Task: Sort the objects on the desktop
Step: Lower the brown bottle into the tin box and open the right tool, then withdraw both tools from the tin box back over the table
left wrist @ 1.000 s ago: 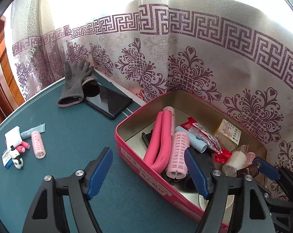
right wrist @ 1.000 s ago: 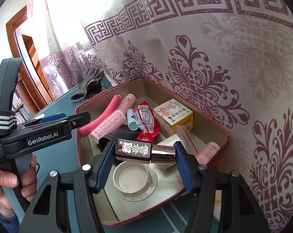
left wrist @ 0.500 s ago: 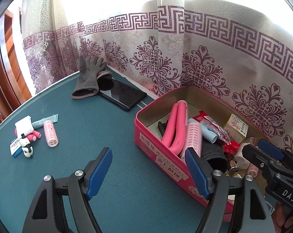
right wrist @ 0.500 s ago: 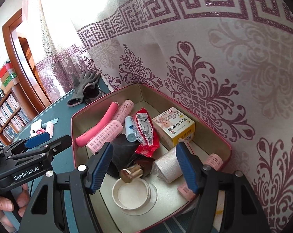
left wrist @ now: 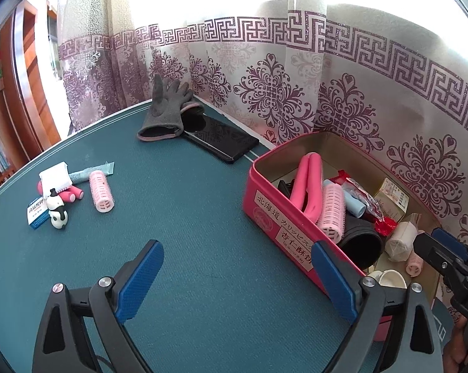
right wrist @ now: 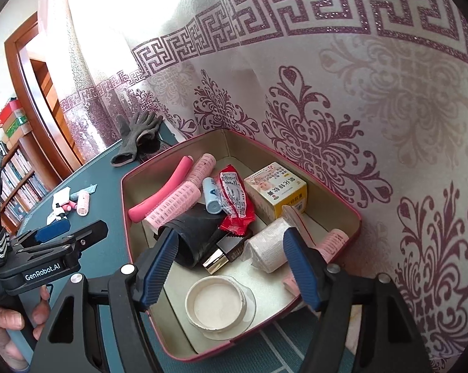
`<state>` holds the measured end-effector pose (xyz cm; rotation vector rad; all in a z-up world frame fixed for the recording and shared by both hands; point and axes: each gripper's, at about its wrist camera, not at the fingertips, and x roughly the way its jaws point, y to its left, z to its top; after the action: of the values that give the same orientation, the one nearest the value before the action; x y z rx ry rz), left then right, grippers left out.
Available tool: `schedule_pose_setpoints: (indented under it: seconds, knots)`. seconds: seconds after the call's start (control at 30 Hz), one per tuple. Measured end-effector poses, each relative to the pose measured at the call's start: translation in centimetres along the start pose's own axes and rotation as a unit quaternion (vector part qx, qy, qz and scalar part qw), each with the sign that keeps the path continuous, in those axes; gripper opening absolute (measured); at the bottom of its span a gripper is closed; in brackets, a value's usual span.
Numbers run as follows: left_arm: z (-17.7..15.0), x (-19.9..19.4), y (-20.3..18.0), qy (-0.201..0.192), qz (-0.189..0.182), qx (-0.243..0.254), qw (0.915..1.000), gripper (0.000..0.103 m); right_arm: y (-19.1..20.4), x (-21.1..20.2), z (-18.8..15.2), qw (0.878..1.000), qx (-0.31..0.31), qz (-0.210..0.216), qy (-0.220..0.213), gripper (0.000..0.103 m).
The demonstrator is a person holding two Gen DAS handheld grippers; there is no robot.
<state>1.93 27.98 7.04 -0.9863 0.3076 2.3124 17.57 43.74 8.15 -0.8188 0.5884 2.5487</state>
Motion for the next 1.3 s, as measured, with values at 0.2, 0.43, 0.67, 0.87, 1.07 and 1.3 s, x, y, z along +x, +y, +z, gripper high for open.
schedule_pose_setpoints:
  seconds: [0.2, 0.43, 0.67, 0.87, 1.07, 1.3]
  knots:
    - [-1.1, -0.5, 2.2, 0.004, 0.013, -0.023, 0.9996, 0.097, 2.1, -0.5, -0.3, 1.000, -0.017, 0.017, -0.002, 0.076]
    - [-3.0, -1.2, 5.9, 0.010, 0.033, -0.058, 0.9977, 0.097, 4.9, -0.7, -0.8, 0.999, -0.039, 0.036, 0.000, 0.077]
    - [-4.9, -1.7, 10.3, 0.016, 0.054, -0.106, 0.9927, 0.097, 8.2, -0.3, -1.6, 0.996, -0.067, 0.054, 0.012, 0.077]
    - [-6.2, -2.1, 13.9, 0.020, 0.071, -0.144, 0.9868, 0.097, 10.4, 0.2, -2.2, 0.994, -0.087, 0.066, 0.024, 0.078]
    - [-7.0, -2.1, 16.6, 0.021, 0.086, -0.175, 0.9806, 0.097, 12.2, 1.2, -2.9, 0.991, -0.103, 0.074, 0.040, 0.079]
    - [-6.9, -1.4, 18.9, 0.025, 0.102, -0.189, 0.9763, 0.097, 13.5, 2.6, -3.5, 0.988, -0.114, 0.082, 0.060, 0.079]
